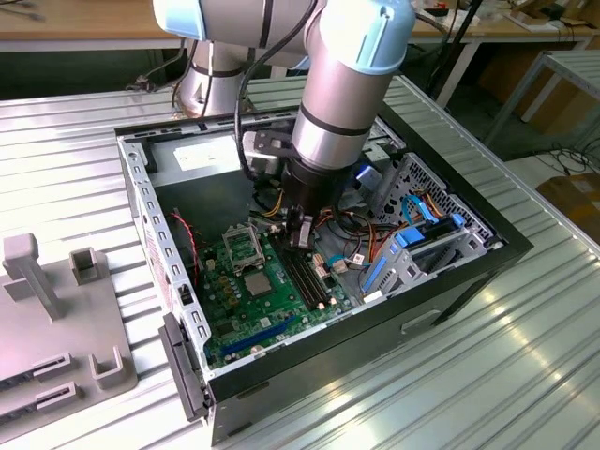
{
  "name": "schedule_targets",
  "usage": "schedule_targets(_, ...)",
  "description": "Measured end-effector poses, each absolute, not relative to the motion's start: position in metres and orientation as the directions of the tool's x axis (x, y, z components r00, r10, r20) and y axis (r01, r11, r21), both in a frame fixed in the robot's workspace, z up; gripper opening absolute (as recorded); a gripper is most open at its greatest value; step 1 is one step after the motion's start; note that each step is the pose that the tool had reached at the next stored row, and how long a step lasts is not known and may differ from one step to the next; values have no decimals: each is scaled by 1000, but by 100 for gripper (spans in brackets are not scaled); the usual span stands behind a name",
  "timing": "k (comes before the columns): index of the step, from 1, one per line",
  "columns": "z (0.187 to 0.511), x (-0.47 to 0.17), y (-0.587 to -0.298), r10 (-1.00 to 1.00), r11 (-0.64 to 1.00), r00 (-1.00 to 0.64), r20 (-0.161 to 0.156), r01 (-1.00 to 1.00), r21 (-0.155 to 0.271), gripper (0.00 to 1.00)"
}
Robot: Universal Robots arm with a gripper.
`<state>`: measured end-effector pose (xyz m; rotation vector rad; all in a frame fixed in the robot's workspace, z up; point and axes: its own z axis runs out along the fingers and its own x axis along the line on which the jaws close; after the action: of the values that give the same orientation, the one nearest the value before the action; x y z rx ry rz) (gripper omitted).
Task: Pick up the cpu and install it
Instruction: 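Close the cpu cover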
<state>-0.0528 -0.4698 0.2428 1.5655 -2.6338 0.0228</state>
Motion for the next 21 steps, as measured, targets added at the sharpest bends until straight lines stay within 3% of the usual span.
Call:
schedule_targets(9,242,-52,-464,-908,415,-412,74,-909,27,11)
schedule_targets(21,242,-52,-463,-828,558,-555,74,-829,27,11)
